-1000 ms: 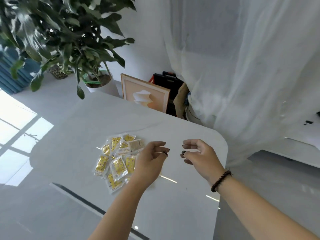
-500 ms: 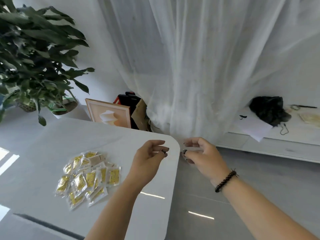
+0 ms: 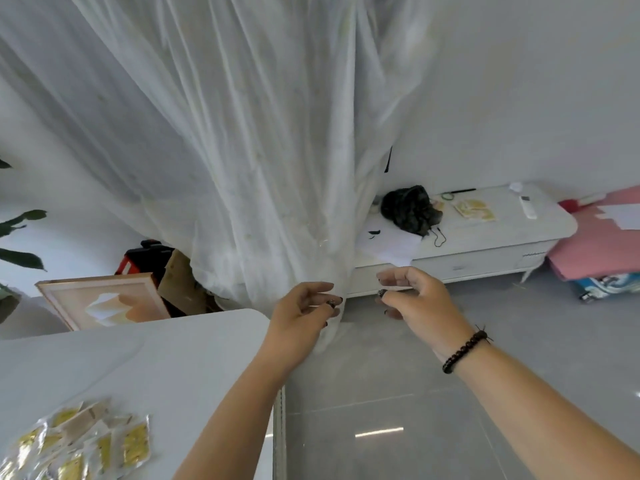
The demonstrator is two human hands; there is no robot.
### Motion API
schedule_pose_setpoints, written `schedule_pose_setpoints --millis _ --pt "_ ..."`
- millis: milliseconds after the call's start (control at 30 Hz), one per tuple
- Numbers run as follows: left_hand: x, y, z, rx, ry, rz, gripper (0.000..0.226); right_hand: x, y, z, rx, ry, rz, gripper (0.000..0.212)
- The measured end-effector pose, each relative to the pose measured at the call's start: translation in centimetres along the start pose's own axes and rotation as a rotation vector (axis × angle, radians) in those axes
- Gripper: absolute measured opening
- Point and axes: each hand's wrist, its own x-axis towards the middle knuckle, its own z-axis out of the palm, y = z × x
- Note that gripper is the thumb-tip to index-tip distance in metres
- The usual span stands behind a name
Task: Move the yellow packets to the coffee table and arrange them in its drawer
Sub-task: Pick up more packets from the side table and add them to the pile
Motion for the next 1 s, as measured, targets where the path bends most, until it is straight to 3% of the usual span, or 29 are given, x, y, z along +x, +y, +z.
schedule_pose_setpoints --millis 233,633,1000 --pt "6.1 2.1 2.4 0.021 -0.083 -0.01 0.029 5.1 0.5 -1.2 0.045 0.054 0.061 0.026" --pt "23.4 4.0 3.0 0.113 -0.25 -0.038 0.03 20.4 -1.0 -0.7 0.093 0.189 0.103 0.022" --pt "34.6 7.5 11.5 0.142 -0.397 -0.058 0.029 30.0 -0.5 -9.0 0.125 0.33 0.178 0.023"
